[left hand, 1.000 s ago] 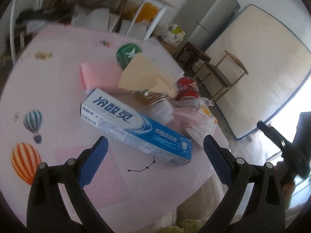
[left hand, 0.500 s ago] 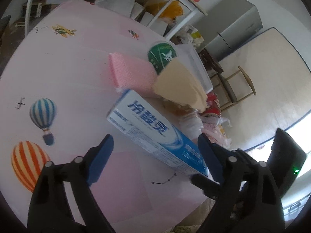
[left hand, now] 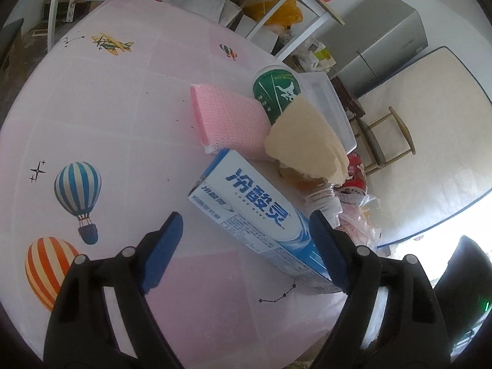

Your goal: Collect trash

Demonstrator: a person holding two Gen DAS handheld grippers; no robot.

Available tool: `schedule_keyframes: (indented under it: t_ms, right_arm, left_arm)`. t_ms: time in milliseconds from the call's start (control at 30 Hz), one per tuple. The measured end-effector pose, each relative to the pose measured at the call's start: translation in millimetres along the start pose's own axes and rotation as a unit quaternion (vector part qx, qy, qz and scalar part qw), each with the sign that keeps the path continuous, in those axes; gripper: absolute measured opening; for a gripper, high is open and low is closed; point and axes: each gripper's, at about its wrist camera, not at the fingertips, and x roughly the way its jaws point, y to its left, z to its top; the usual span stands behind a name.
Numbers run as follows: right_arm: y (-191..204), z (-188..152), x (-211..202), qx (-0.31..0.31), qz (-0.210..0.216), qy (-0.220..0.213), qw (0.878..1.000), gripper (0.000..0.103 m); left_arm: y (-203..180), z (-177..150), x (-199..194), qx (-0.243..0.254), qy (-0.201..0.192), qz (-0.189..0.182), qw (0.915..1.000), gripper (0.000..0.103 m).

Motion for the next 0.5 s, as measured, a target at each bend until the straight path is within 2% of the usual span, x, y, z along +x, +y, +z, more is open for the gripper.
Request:
schedule_keyframes:
  t_ms: [100,233,300,367,433,500]
  right_arm:
    - [-16,5,8,0.004,-0.055,0.009,0.998,0.080]
    - [-19,-2,30,0.007,-0.068,0.052,0.996,0.080]
    - [-20,-4,27,0.005,-0.066,0.051,0.997,0.081]
    - [-19,-4,27,0.010,-0.041,0.059,0.997,0.081]
    - [-20,-8,26,0.027,0.013,0.080,0.996,0.081]
    - [-20,-12,31,0.043,0.049,0.094,0.993,0.081]
  left_arm:
    - [0,-2,5,-0.002,0.010,0.001,0.9999,0.080]
    - [-1,-7,8,-0.002,0.019,-0.005,0.9998,0.080]
    - [-2,-9,8,0.000,0.021,-0.004,0.9998,0.080]
    - [-1,-10,8,-0.001,0.026,-0.001,0.9997,0.080]
    - [0,-10,9,-0.004,0.030,0.000,0.9995,0.080]
    - [0,-10,8,-0.006,0.032,0.002,0.9995,0.080]
